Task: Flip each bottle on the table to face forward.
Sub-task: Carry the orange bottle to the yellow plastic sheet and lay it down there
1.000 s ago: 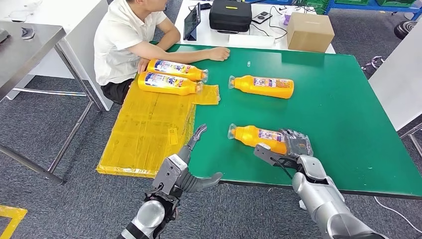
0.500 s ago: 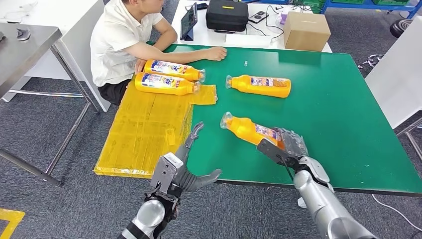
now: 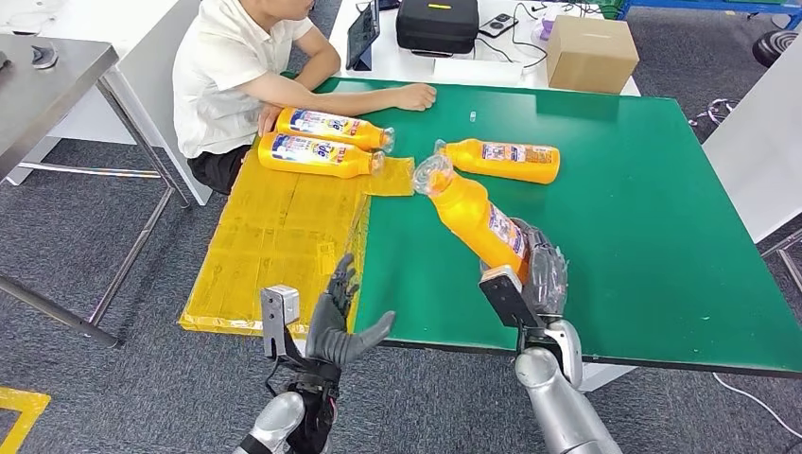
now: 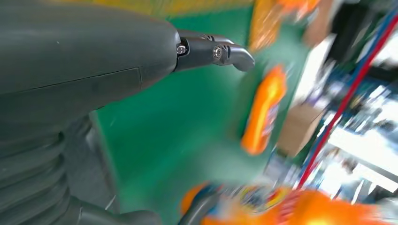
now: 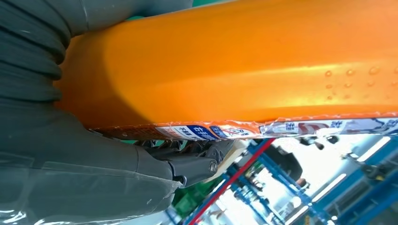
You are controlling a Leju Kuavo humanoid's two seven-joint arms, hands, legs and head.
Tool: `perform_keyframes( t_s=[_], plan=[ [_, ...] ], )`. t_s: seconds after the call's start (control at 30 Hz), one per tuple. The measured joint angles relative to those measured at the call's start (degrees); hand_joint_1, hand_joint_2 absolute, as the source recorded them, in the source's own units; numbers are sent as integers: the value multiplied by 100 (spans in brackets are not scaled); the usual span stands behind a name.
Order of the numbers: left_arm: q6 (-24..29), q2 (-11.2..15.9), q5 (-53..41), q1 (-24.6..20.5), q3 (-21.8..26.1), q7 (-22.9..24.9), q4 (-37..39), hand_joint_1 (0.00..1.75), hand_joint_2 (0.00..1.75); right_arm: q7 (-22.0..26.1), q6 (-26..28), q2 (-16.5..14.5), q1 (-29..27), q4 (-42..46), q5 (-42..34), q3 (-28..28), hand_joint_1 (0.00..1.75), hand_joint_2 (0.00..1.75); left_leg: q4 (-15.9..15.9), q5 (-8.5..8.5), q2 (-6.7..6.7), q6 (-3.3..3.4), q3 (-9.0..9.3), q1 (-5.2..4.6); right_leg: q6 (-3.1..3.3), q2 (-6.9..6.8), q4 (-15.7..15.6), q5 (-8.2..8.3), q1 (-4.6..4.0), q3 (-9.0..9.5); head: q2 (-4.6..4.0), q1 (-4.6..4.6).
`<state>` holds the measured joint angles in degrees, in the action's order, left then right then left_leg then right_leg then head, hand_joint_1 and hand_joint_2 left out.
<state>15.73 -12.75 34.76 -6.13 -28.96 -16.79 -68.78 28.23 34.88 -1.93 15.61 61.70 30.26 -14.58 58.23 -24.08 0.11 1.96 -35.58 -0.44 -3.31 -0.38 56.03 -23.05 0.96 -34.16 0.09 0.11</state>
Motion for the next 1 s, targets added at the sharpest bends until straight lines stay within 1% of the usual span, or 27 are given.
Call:
perform_keyframes(
  t_s=[0.07, 0.13, 0.2, 0.3, 0.4, 0.63, 0.7, 0.87, 1.0],
  plan=[
    [-422, 42, 188, 18, -80, 88, 10, 0, 175, 93, -181, -66, -50, 92, -173, -105, 173, 175, 0, -1, 0, 0, -4, -1, 0, 0, -1, 0, 0, -6, 0, -1],
    [-683, 78, 178, 21, -149, 25, 13, 0, 175, 144, -528, -120, -85, 121, -352, -226, 171, 175, 0, -1, 0, 0, -5, 1, 0, 0, -1, 0, -1, -8, 0, -1],
    [-791, 97, 77, 17, -201, -60, 9, 0, 175, 162, -955, -156, -129, 128, -474, -379, 170, 175, 0, -1, 0, -1, -5, 2, 0, 0, -1, 0, -2, -9, 0, -1],
    [-973, 106, -42, 3, -250, -96, -7, 0, 175, 258, -1558, -179, -174, 106, -501, -662, 162, 175, 0, 0, 0, -1, -5, 3, 1, 0, 1, 0, -2, -9, 0, 0],
    [-1182, 113, -96, -8, -270, -114, -37, 0, 175, 421, -1978, -196, -177, 30, -485, -961, 155, 175, 0, 0, 0, -1, -5, 4, 1, 0, 1, -1, -2, -9, 0, 0],
    [-1290, 123, -102, -21, -227, -141, -47, 0, 175, 577, -2266, -227, -155, -117, -524, -1317, 157, 175, 0, 0, -1, -1, -6, 2, 1, 0, 0, -1, -1, -9, 0, 0],
    [-1282, 123, -103, -32, -202, -155, -48, 0, 175, 603, -2338, -240, -157, -144, -526, -1397, 160, 175, 0, 0, -1, -1, -6, 2, 1, 0, 0, -1, -1, -10, 0, 0],
    [-1063, 114, -49, -103, -102, -210, -49, 0, 175, 667, -2480, -319, -209, -153, -561, -1700, 164, 175, 0, 0, 0, -1, -5, 4, 1, 0, 1, -1, -3, -12, 0, 1],
    [-956, 81, 114, -143, 18, -238, -58, 0, 175, 663, -2504, -362, -256, -91, -616, -1925, 163, 175, 0, 1, 1, -2, -5, 5, 1, 1, 1, -1, -4, -12, 0, 1]
  ],
)
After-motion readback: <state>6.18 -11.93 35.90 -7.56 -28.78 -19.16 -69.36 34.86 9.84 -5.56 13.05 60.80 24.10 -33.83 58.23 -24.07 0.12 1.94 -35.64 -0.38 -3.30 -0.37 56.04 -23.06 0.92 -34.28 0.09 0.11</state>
